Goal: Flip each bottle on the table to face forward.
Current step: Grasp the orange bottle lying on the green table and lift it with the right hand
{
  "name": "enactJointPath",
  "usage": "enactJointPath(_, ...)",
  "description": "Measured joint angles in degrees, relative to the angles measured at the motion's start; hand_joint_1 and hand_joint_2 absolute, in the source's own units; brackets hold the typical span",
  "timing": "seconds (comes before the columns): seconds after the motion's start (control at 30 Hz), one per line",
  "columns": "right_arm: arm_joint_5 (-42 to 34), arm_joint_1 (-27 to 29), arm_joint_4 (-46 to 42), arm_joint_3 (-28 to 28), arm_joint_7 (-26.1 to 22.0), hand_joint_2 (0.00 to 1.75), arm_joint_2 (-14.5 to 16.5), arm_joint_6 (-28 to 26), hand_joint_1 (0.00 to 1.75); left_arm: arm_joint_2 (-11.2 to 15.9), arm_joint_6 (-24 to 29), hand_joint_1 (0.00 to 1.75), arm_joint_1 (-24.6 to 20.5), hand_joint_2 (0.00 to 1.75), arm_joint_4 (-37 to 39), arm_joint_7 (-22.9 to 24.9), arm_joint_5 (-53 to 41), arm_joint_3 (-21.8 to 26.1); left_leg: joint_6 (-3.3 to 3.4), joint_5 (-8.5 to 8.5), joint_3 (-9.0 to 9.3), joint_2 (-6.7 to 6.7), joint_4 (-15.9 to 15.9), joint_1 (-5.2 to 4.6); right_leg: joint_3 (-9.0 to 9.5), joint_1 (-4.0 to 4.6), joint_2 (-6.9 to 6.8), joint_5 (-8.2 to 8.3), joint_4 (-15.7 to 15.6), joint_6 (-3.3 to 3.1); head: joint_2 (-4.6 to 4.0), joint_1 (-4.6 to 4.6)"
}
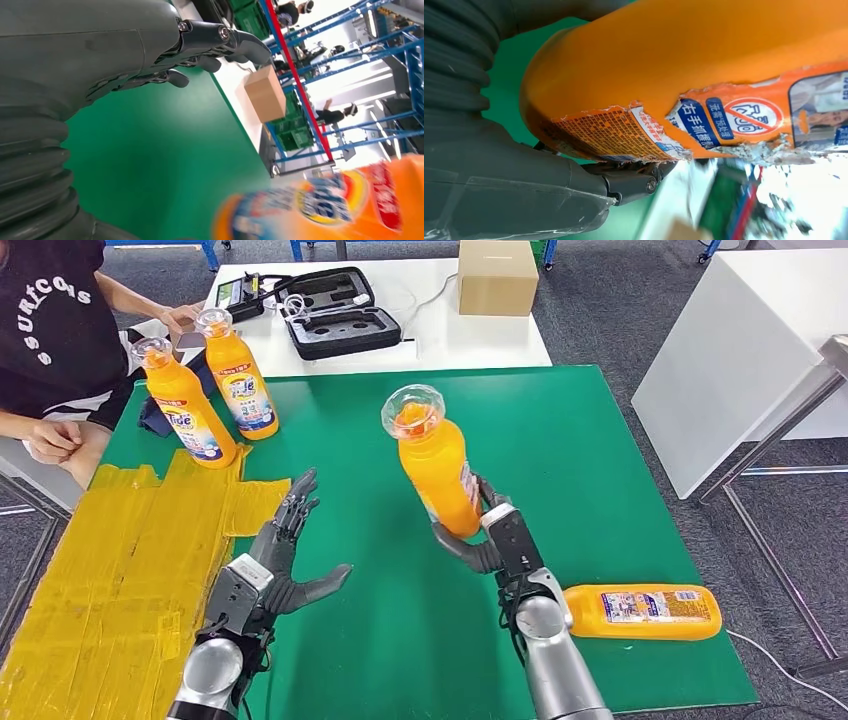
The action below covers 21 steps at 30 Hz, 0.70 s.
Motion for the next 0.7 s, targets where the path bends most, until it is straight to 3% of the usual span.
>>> enactJointPath(0.27, -0.4, -0.3, 9.5, 4.7, -0.8, 1.75, 5.5, 1.3, 1.75, -0.4, -0.5, 0.0, -2.4, 1.75, 2.6, 0.2, 1.4, -1.3, 0.0, 0.01, -0.02, -0.03, 0.0, -0.01, -0.01, -0.01, -0.01, 0.0, 0.0, 0.0, 0.0, 0.0)
enactJointPath(0.5, -1.0, -1.0, 12.9, 6.4, -0.8, 1.75, 6.6, 1.8, 1.75, -0.4, -0.5, 0.0, -3.1, 1.75, 3.7, 0.2, 1.6, -1.5, 0.0, 0.01, -0.05, -0.02, 0.0, -0.01, -0.02, -0.01, 0.0, 0.0, 0.0, 0.0, 0.0, 0.01)
enactJointPath(0.7, -2.8, -2.5, 17.7, 11.9, -0.8, 1.75, 6.7, -0.6, 1.75, -0.4, -0.5, 0.0, -3.9, 1.75, 4.3, 0.2, 2.6, -2.0, -0.01, 0.01, -0.05, -0.01, 0.0, -0.01, -0.04, -0.01, 0.0, 0.0, 0.0, 0.0, 0.0, 0.02)
